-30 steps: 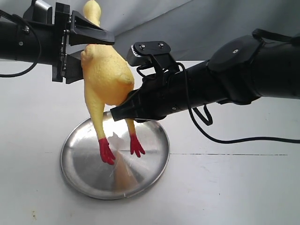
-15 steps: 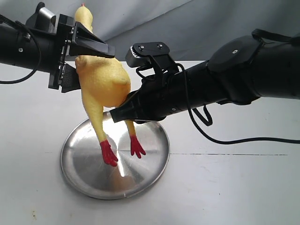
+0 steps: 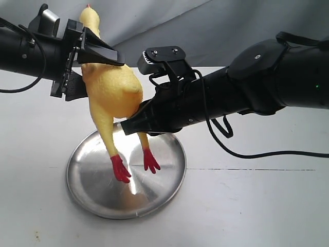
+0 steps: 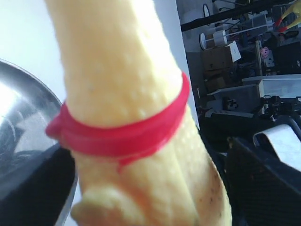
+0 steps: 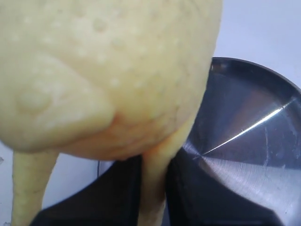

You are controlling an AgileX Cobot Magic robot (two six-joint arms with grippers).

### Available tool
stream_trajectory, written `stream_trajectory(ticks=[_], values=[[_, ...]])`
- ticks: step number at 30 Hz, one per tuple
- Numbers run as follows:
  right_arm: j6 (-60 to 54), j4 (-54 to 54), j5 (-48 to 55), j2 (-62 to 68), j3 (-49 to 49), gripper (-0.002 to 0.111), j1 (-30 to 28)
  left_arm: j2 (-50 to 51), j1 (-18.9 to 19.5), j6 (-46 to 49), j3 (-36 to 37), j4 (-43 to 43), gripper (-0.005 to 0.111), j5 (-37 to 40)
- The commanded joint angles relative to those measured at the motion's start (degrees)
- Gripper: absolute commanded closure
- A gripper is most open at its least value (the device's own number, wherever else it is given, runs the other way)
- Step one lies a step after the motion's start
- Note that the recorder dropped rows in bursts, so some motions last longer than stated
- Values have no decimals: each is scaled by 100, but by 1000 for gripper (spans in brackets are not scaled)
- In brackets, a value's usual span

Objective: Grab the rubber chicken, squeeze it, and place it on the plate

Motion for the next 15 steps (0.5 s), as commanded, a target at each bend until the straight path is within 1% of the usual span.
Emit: stream_trajectory(ticks=[1, 2, 3, 9, 11, 13, 14, 15], values=[[-93, 6, -96, -13, -28, 108, 17, -56, -32, -214, -24, -25, 66, 214], [-93, 6, -96, -13, -28, 108, 17, -56, -32, -141, -24, -25, 102, 214], [-93, 6, -96, -13, -28, 108, 17, -56, -32, 1, -24, -32, 105, 214], [-93, 6, -96, -13, -28, 108, 17, -56, -32, 1, -24, -59, 107, 298], [-93, 6, -96, -13, -28, 108, 17, -56, -32, 1, -24, -300, 107, 338], [-93, 6, -73, -13, -28, 108, 17, -56, -32, 129, -24, -606, 103, 381], [-93, 6, -46, -13, -28, 108, 17, -56, -32, 189, -24, -709, 100, 381], [-93, 6, -23, -13, -28, 108, 17, -56, -32, 253, -24, -782, 94, 381]])
